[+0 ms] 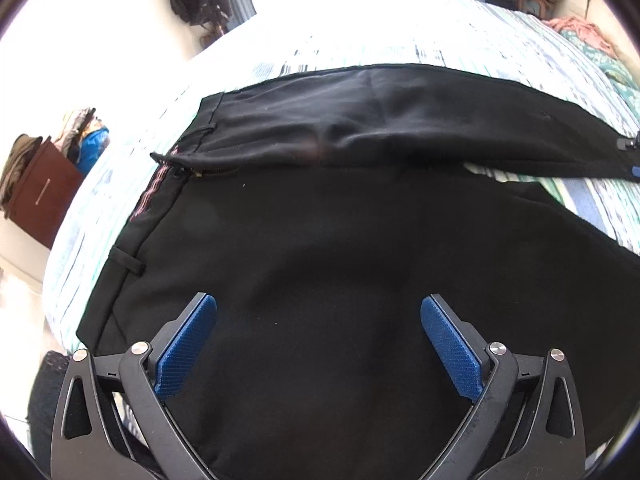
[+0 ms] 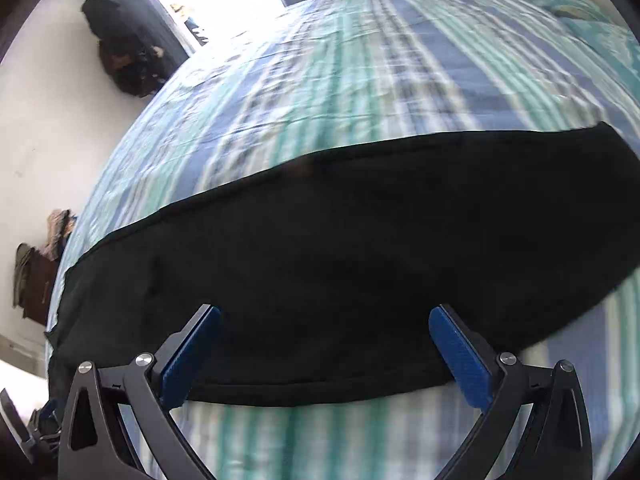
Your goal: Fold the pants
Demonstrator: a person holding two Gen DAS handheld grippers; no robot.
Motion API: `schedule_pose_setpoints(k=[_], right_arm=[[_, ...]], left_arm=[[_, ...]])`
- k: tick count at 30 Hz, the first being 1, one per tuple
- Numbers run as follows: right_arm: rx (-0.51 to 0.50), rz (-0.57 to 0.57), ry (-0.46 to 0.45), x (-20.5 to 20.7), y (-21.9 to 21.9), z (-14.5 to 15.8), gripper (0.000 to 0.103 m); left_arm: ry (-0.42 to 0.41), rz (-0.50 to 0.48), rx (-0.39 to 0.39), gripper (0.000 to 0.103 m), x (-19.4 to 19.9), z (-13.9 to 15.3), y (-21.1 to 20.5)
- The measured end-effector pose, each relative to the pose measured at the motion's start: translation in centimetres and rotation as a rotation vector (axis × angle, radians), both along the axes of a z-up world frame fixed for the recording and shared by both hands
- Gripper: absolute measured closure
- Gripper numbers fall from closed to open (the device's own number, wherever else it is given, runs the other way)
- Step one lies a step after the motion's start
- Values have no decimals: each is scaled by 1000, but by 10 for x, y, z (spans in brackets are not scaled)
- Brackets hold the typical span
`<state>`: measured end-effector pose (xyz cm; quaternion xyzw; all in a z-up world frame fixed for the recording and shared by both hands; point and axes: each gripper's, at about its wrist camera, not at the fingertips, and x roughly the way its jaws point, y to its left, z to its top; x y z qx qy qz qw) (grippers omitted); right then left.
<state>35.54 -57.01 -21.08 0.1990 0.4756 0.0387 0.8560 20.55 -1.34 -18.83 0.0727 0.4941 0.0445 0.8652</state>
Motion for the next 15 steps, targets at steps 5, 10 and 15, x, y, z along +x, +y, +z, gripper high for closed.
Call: schedule_pose_setpoints(k=[5,10,15], right_arm=[[22,-189,-1,-18,-116,0,0],[-76,-258,-21,-21,-151,28,0],[-148,-234,-25,-10,-174,44,0]], left_arm=[[-126,-70,-31,1,33,47,-37],[-244,-11,-17,1,115,57,-73],[-148,2,82,1,173,-6,-91]])
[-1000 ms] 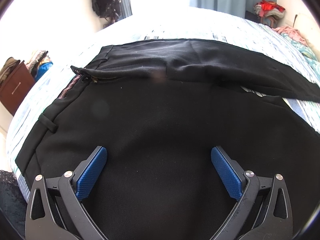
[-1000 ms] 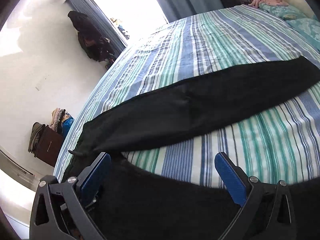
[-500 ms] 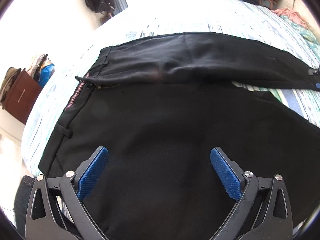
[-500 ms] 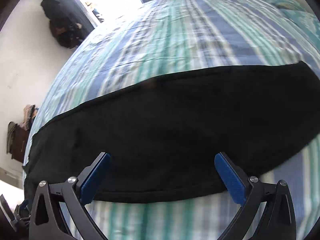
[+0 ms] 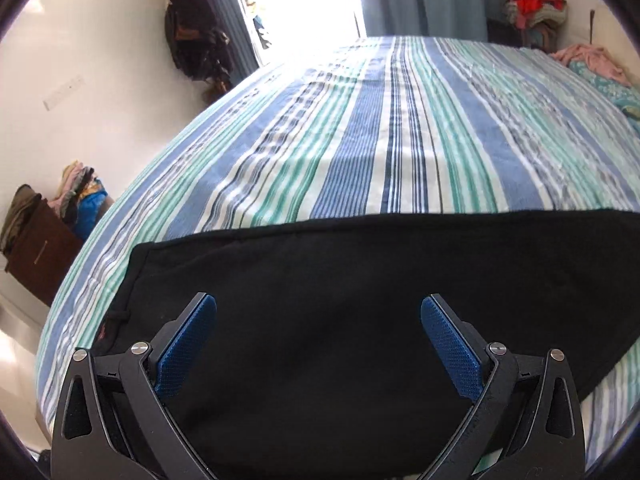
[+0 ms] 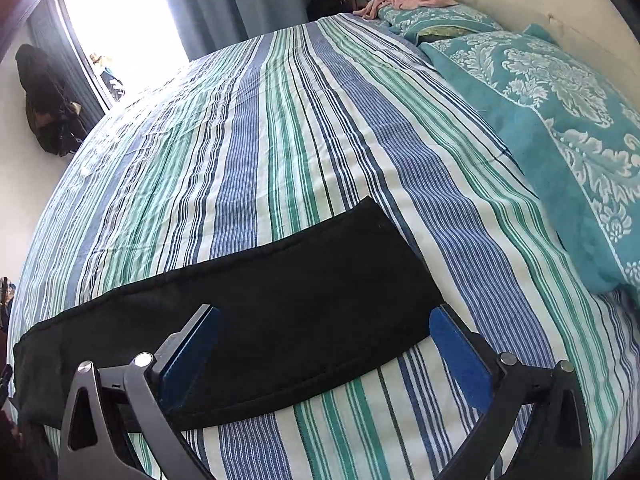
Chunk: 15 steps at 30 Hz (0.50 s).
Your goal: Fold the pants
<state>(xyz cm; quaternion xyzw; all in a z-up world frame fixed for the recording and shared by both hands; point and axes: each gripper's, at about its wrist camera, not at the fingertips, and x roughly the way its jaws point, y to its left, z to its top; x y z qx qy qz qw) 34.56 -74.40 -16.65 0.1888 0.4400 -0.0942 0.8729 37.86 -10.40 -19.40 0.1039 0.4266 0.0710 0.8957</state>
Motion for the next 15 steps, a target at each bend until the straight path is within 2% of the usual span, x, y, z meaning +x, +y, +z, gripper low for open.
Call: schedule_pose_setpoints(k=[1,2,3,5,8,12,15], right_arm=[[10,7,16,4,-5,1,0],[12,13,37,7,-12,0,0],[-4,12,56,11,-22,-2,0],[-45,17,79,19,-34,2,0],[-51,19,120,36,-61,3,1],[51,26,140,69,-74,-6,15],[-34,47,228,96,-60,-28,23]], left_arm=[[74,-12,28,0,7,-25,1],[110,-23,10,1,6,-45,6],[54,-17,-70,1,-1,-43,16],[74,-8,-149,1,-3,-42,29],[50,-14,-136,1,-7,-44,26],[26,-17,-119,1,-11,-50,20],[21,-18,-119,1,-4,-52,15]])
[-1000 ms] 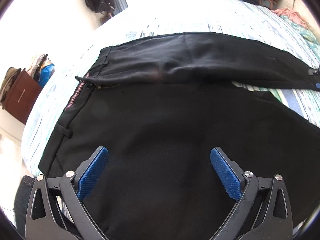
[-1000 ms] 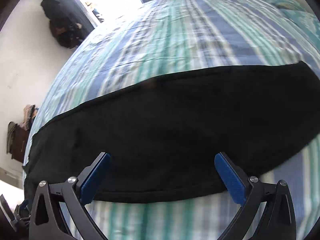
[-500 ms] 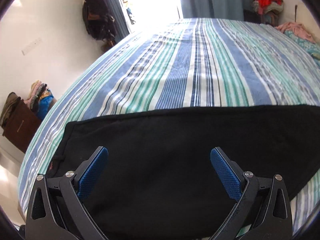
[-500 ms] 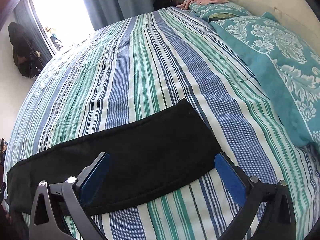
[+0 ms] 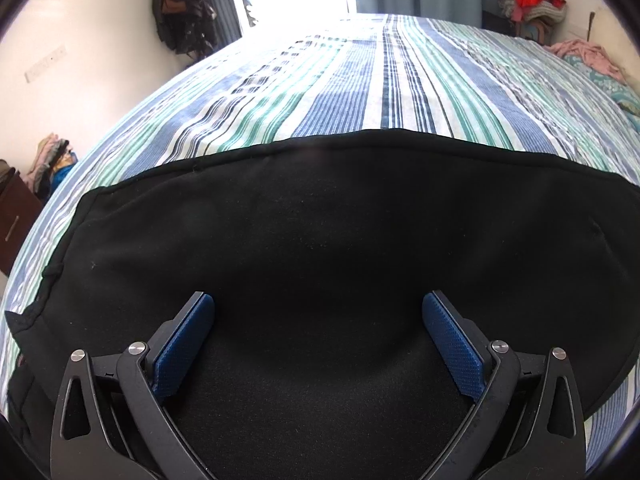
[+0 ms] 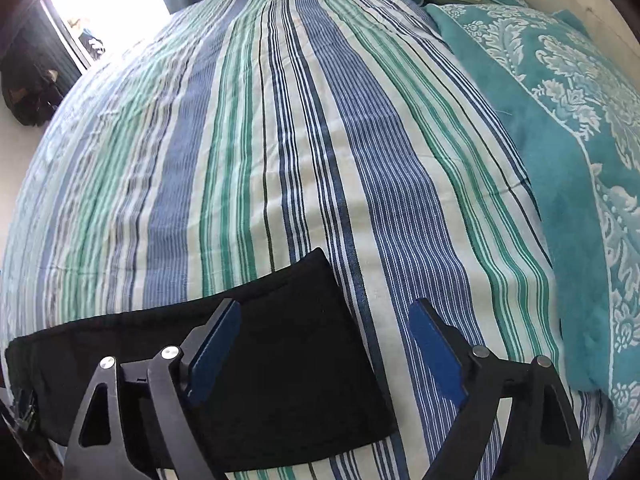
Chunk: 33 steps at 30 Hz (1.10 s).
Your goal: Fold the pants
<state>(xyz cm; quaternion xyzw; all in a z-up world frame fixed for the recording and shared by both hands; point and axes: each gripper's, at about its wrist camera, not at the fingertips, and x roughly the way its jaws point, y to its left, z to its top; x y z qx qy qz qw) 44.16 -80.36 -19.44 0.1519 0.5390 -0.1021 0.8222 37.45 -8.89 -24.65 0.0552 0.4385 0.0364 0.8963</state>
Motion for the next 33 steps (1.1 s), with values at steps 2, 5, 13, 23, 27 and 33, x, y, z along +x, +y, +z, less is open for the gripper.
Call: schedule_pose_setpoints(k=[2,5,13,23,27,33], right_arm=[[-1,-9,15,9,6,-15,37],[-12,-16,-20,6,14,-20,91],[-63,-21,-323,-101,48,54,96],[1,-231,-450,-320,115,68,96],[-47,-267,-347,-362,138,39,97],[-79,-412,-232,-401,145,10,77]], left_arm=[[-4,0,3,1,1,-1,-1],[-8,0,5,1,0,-2,-1],[1,1,15,1,2,-2,-3],[224,-16,166,1,12,27,-25],[238,-112,100,1,-35,64,-25],[173,-177,36,1,-129,80,10]])
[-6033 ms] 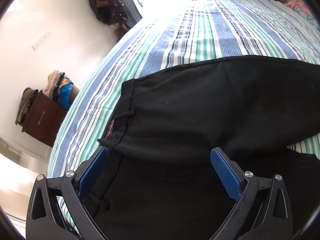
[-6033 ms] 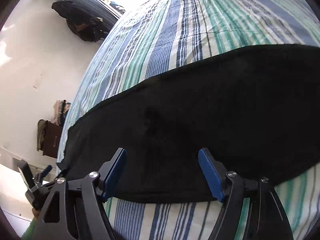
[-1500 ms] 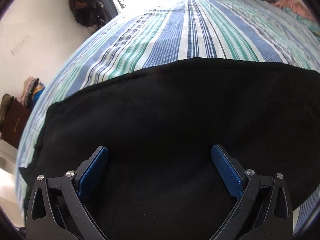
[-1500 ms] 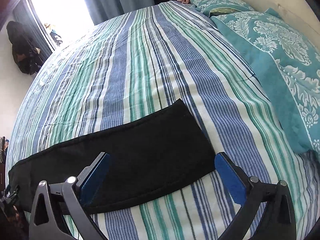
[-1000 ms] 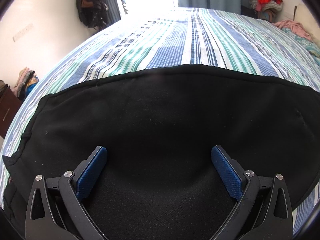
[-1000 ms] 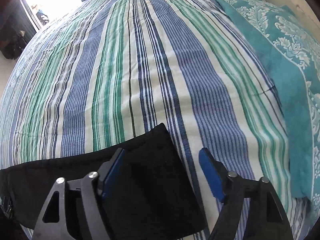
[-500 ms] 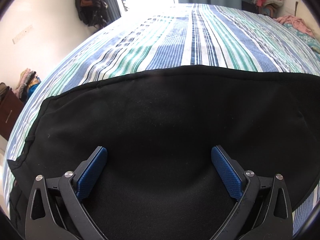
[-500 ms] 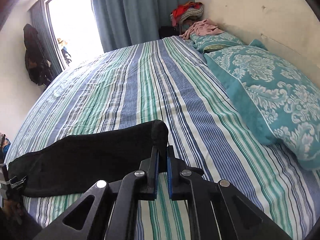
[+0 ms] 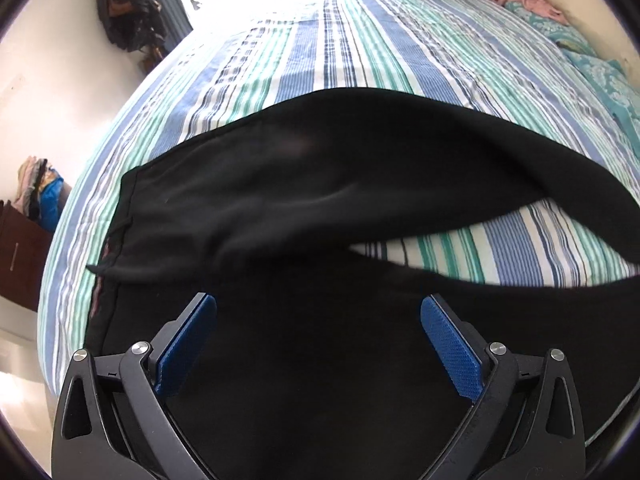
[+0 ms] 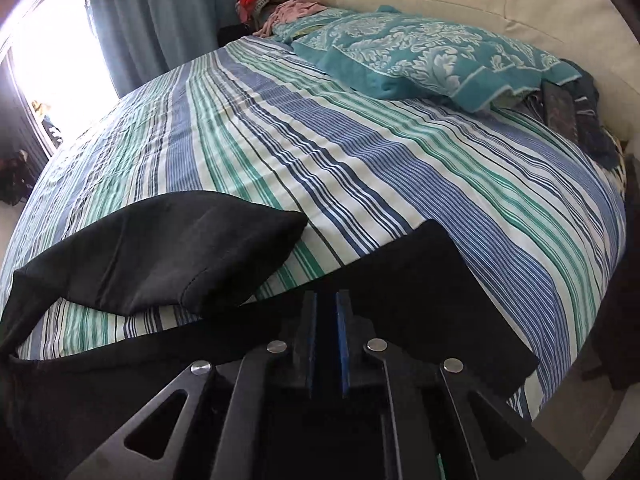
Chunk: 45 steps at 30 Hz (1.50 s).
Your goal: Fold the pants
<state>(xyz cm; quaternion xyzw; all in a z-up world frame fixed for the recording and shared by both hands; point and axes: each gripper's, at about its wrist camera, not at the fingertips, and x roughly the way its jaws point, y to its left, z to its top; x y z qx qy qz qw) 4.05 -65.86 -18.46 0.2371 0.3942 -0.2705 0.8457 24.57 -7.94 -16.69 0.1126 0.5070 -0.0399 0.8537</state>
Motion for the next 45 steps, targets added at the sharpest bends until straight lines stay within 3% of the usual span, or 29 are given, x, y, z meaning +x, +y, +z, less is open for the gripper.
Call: schedule_pose_setpoints(k=[1,3,5,7,11,14,18,24,39,45], right_arm=[[-7,-32,-16,-9,-1,3,67],[-28,-67,-98,-28,10,19,31],[-56,-64,-180,-41,34,39,23],[-61,-13,-234,-45,66,53,23],[-38,123,-264,-45,137,55,11],[-29,238,-211,-29,175,45,11],[-116,320,-117,-12,201,29,11],[-170,333,-87,-3,209,23,11],[-84,362,65,9,203,-12,11],[-57,358,56,5,203,-22,1]], left_arm=[[-21,10,4,1,-10,-2,8],[-52,46,9,1,-24,-12,22],[-70,71,-1,1,-29,-22,32],[-96,97,1,1,-31,-31,37],[-95,105,-10,0,-26,-60,43],[-94,116,-100,0,-27,-61,55],[-96,115,-110,0,-27,-62,56],[-109,115,-97,0,-30,-63,51],[-123,114,-86,0,-28,-63,50],[-124,113,-86,0,-29,-63,50]])
